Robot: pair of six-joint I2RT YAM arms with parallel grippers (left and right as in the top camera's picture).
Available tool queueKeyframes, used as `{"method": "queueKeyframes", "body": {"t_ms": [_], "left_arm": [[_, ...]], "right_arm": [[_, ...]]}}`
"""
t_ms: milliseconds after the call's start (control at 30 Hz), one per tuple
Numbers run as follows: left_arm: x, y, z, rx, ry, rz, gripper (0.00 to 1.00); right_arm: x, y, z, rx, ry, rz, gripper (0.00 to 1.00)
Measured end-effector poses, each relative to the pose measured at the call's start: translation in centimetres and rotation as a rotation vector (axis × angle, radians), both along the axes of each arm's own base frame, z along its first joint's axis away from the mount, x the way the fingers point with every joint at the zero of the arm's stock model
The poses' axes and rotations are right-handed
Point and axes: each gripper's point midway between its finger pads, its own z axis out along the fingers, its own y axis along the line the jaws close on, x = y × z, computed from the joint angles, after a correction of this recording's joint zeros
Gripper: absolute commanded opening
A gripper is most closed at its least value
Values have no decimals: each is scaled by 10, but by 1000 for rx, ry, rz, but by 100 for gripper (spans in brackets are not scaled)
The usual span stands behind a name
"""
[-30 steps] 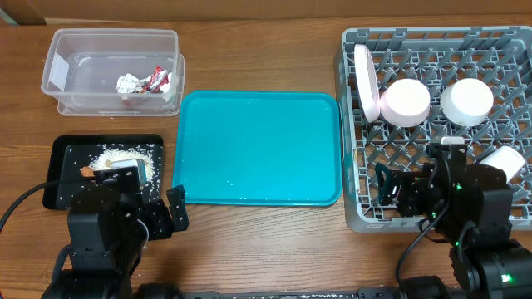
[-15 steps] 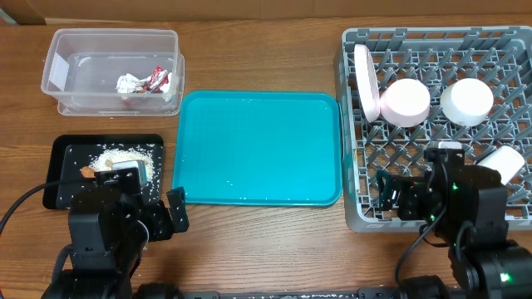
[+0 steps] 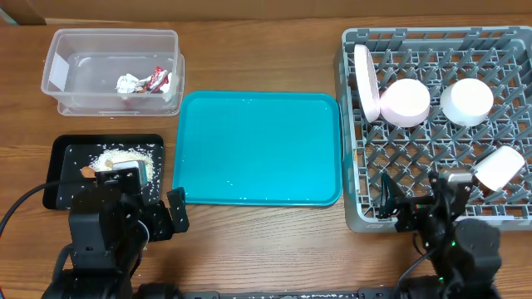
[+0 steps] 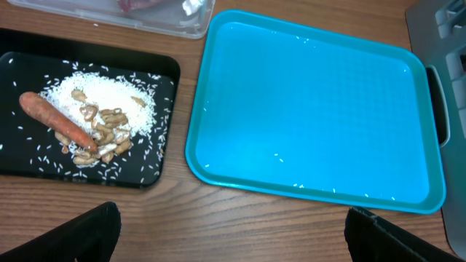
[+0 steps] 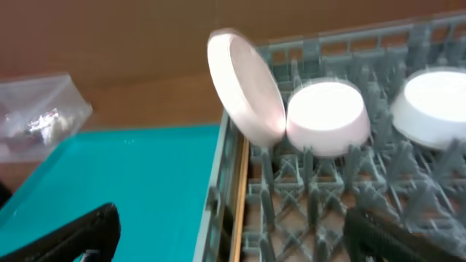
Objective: Sort waste into correct bins and load items into the dishwasher
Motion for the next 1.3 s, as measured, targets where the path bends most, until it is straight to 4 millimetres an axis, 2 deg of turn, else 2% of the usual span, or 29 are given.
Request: {"method": "queueKeyframes", "body": {"t_ms": [100, 400, 633, 1300], "left_arm": [[0, 0, 0, 0, 0, 0, 100], [0, 0, -1, 0, 3, 0, 100], [0, 0, -1, 0, 3, 0, 100], [0, 0, -1, 0, 3, 0, 100]], "right_arm": [[7, 0, -5, 11, -107, -3, 100], [22, -4, -3, 20, -428, -35, 100], [25, -7, -43, -105, -311, -9, 100], [25, -5, -44, -157, -319, 13, 100]]}}
